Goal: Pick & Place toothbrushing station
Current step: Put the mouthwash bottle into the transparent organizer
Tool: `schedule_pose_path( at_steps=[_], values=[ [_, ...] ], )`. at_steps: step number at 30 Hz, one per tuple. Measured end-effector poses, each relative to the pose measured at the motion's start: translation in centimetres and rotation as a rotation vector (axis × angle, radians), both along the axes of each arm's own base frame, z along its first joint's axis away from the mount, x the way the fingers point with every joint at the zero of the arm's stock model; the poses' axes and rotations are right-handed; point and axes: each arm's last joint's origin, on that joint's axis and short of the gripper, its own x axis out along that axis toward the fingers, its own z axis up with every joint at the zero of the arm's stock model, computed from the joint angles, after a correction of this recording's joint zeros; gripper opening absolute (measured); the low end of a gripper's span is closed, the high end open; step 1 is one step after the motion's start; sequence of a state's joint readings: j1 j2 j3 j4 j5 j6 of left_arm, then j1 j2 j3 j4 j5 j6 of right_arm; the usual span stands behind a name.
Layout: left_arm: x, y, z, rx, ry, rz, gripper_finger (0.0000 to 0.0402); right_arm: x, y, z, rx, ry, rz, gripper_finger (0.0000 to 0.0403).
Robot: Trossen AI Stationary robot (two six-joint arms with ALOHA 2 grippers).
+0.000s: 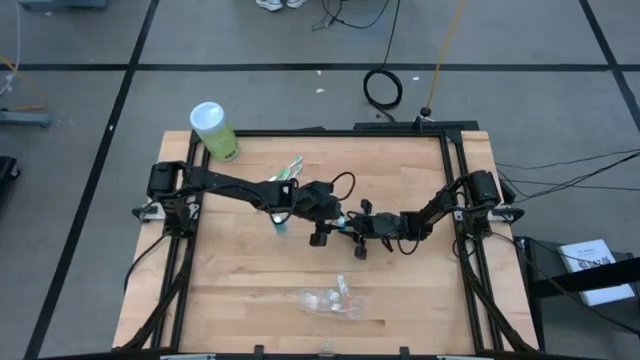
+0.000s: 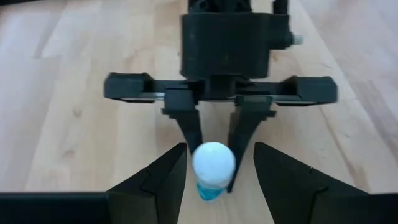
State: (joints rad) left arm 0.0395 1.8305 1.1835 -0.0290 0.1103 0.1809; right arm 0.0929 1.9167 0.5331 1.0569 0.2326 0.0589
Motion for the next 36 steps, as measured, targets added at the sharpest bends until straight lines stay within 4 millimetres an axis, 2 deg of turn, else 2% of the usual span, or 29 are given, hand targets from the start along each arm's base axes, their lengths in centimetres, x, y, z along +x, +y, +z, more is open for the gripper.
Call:
schedule_pose_path(
  at_steps=[23,26,32,36],
  values=[
    [0.18,0.01,-0.57,-0.011,0.011,0.004,0.0193,-0.01,0.00,0.00,0.000,0.000,0.000,0.0076],
    [0.14,0.01,-0.61,-0.011,0.017,0.004,0.0174,-0.01,0.00,0.00,0.000,0.000,0.000,0.0076],
    [0.24,0.06,-0.48,-0.018,0.000,-0.005,0.0101,0.00,0.02,0.01,-0.001,-0.002,0.002,0.0077],
    [0.25,0.19,-0.46,-0.025,-0.004,-0.014,0.0094,-0.01,0.03,0.01,0.000,-0.002,0.002,0.0077]
  ],
)
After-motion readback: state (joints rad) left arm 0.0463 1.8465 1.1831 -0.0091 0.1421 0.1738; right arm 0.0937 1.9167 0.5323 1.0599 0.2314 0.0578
